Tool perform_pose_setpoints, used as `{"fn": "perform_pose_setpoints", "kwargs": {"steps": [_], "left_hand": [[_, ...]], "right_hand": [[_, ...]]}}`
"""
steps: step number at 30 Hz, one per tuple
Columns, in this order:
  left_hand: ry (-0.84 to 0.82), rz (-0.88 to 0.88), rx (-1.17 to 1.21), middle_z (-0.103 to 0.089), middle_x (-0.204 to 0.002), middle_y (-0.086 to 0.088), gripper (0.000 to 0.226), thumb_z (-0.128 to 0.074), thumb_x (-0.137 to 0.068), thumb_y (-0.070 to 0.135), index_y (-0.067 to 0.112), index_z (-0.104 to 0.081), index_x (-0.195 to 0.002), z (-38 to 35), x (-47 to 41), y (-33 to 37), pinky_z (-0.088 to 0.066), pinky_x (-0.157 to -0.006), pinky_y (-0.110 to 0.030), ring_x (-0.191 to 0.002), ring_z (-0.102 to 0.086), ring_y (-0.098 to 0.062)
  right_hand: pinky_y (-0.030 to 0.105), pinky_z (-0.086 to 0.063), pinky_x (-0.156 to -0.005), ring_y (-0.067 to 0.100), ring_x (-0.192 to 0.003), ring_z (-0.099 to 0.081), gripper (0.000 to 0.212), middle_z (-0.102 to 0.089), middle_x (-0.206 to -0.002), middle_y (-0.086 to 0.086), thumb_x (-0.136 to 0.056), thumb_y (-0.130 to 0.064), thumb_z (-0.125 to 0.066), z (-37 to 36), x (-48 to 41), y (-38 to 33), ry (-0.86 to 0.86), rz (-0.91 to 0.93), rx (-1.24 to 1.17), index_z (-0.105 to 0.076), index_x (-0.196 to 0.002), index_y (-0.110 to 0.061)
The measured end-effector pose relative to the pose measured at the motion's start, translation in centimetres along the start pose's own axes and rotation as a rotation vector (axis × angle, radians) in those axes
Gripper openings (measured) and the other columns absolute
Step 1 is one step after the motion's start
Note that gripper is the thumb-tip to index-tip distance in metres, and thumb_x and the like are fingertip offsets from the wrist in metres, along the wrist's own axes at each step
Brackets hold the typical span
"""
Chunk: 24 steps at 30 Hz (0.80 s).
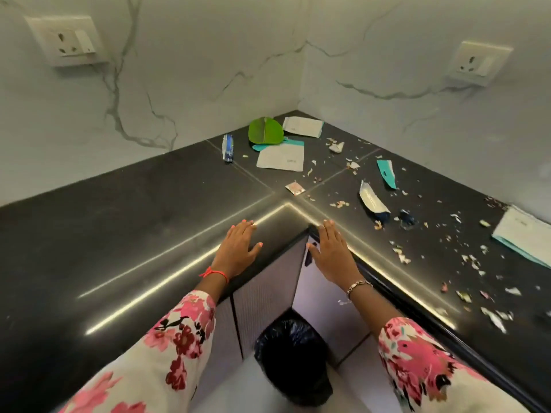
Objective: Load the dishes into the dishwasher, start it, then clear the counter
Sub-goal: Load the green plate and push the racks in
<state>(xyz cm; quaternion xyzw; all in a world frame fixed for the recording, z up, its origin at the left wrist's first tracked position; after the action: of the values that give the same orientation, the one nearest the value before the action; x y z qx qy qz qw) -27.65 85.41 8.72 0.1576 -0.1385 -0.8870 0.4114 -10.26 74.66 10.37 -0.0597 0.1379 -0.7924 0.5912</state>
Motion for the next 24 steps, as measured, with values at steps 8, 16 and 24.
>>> {"fn": "perform_pose_setpoints", "kwargs": {"steps": [8,16,24], "left_hand": [[-0.099,0.124,0.074,-0.023,-0.156,-0.008,0.059,-0.047,-0.096,0.035,0.008,-0.029,-0.145,-0.1,-14.4,-7.4,-0.008,-0.12,-0.035,-0.146,-0.013,-0.021],[-0.223,0.141,0.086,-0.011,-0.159,-0.011,0.066,-0.048,-0.096,0.035,0.005,-0.021,-0.148,-3.0,-28.4,-13.1,-0.008,-0.121,-0.036,-0.147,-0.007,-0.024],[0.076,0.295,0.088,-0.018,-0.158,0.005,0.066,-0.044,-0.094,0.044,0.017,-0.021,-0.15,-4.0,-32.2,-15.3,-0.005,-0.12,-0.032,-0.147,-0.01,-0.012]], "right_hand": [[0.036,-0.028,-0.109,0.03,-0.127,-0.036,0.043,-0.04,-0.136,0.018,-0.101,-0.03,-0.033,1.3,-15.8,0.8,-0.011,-0.042,0.049,-0.037,-0.132,0.0],[0.038,-0.041,-0.083,0.034,-0.104,-0.056,0.036,-0.058,-0.113,0.015,-0.1,-0.033,-0.033,1.3,-30.7,2.8,0.041,-0.279,-0.102,-0.053,-0.106,-0.005],[0.041,-0.044,-0.089,0.037,-0.109,-0.055,0.036,-0.059,-0.117,0.02,-0.096,-0.032,-0.045,-1.4,-44.2,3.2,0.049,-0.371,-0.322,-0.058,-0.111,-0.001]]}}
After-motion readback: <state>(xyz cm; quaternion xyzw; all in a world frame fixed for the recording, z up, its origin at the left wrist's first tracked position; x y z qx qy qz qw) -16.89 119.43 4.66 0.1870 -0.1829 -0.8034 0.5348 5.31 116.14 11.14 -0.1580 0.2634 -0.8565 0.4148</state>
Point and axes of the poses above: each hand's wrist, its own x-axis away from the middle knuckle, its own z-axis out of the back of the hand, y = z × x, the point moved 9 cm from there along -x, towards the middle knuckle
